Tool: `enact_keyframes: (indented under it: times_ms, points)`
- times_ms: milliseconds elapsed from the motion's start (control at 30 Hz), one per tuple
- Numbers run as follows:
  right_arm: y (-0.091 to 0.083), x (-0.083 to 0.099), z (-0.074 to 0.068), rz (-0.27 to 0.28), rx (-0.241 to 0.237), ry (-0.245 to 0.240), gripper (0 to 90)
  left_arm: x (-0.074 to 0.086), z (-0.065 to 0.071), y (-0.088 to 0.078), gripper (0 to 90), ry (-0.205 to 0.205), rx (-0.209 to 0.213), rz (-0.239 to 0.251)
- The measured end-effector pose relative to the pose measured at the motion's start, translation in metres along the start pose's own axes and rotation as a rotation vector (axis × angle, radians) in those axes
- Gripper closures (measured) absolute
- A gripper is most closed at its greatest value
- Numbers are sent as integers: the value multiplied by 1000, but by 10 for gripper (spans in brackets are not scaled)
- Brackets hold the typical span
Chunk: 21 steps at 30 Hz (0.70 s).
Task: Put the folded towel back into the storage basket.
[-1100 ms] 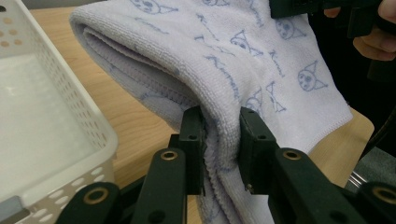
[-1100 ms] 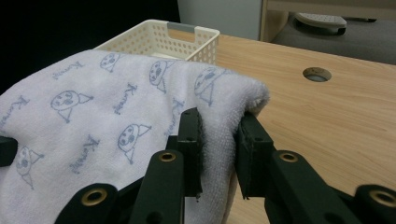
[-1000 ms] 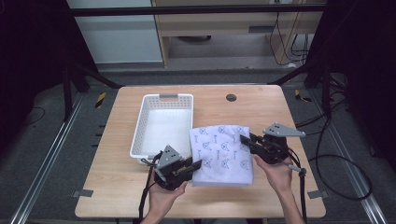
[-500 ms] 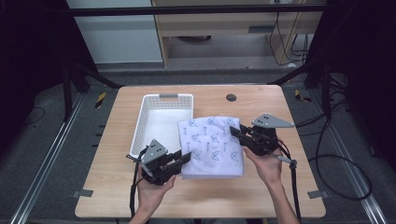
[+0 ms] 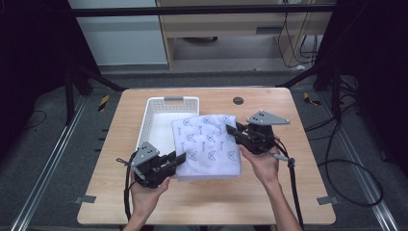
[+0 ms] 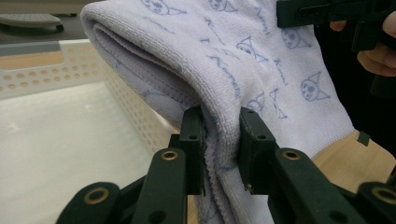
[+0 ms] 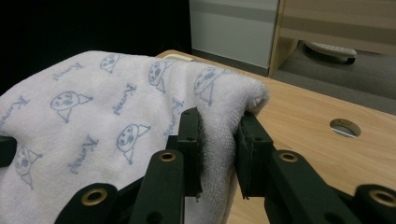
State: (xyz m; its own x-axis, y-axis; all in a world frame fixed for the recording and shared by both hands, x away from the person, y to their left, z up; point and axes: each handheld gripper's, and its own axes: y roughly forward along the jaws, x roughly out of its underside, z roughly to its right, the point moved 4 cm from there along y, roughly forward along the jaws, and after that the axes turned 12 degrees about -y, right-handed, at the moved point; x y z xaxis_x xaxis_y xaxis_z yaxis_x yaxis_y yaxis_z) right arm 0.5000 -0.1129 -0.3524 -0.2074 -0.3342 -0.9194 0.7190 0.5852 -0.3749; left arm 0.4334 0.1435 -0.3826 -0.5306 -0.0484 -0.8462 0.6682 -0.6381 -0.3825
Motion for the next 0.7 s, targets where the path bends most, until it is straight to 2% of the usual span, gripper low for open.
enact_keyframes:
  times_ms: [300, 700]
  points:
    - [18, -17, -8, 13, -8, -7, 742, -9, -16, -11, 731, -16, -38, 34]
    - [37, -29, -18, 27, -21, -13, 742, -16, -32, -23, 731, -47, -64, 65]
